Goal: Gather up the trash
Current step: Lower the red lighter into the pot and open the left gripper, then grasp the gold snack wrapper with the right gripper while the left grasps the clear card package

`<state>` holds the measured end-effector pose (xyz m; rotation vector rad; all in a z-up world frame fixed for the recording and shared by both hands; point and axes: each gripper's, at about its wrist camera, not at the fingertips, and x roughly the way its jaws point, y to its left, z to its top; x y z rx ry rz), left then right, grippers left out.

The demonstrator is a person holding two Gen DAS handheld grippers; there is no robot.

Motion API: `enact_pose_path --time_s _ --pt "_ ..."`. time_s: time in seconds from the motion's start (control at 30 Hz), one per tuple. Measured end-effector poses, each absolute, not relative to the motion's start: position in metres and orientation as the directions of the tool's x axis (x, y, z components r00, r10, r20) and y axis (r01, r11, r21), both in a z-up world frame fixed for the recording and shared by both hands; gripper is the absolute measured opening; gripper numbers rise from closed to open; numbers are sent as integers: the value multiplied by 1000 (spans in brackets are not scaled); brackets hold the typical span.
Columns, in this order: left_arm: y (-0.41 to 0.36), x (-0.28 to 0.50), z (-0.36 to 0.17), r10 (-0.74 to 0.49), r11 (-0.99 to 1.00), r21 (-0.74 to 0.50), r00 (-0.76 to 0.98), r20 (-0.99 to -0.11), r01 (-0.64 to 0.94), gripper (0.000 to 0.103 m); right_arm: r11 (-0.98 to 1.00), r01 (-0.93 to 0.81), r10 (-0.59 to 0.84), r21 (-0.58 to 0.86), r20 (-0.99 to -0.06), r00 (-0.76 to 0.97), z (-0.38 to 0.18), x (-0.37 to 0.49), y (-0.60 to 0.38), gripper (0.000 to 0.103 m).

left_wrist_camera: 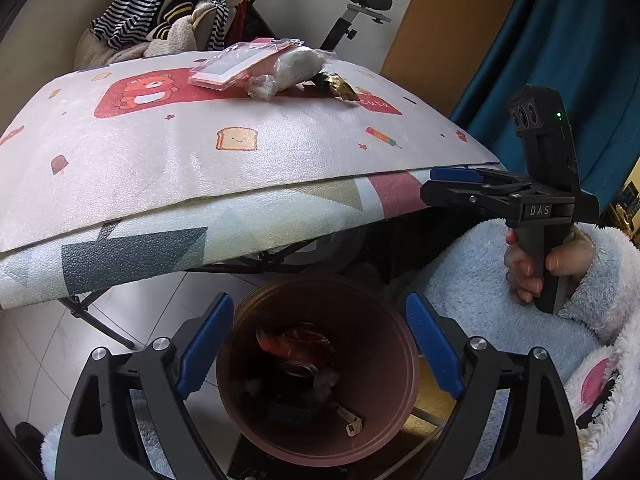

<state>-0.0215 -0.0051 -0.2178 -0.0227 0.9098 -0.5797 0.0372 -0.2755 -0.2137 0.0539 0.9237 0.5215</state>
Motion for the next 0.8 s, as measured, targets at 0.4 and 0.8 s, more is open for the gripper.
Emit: enact_pose_path --time_s 0.4,0.8 --pt "9 -18 -213 -439 886 -250 536 -721 390 86 888 -390 427 244 -754 500 -216 38 -275 97" --pt "17 -7 -198 -409 900 -222 550 -729 375 86 913 -363 366 185 -764 531 -206 51 -277 97"
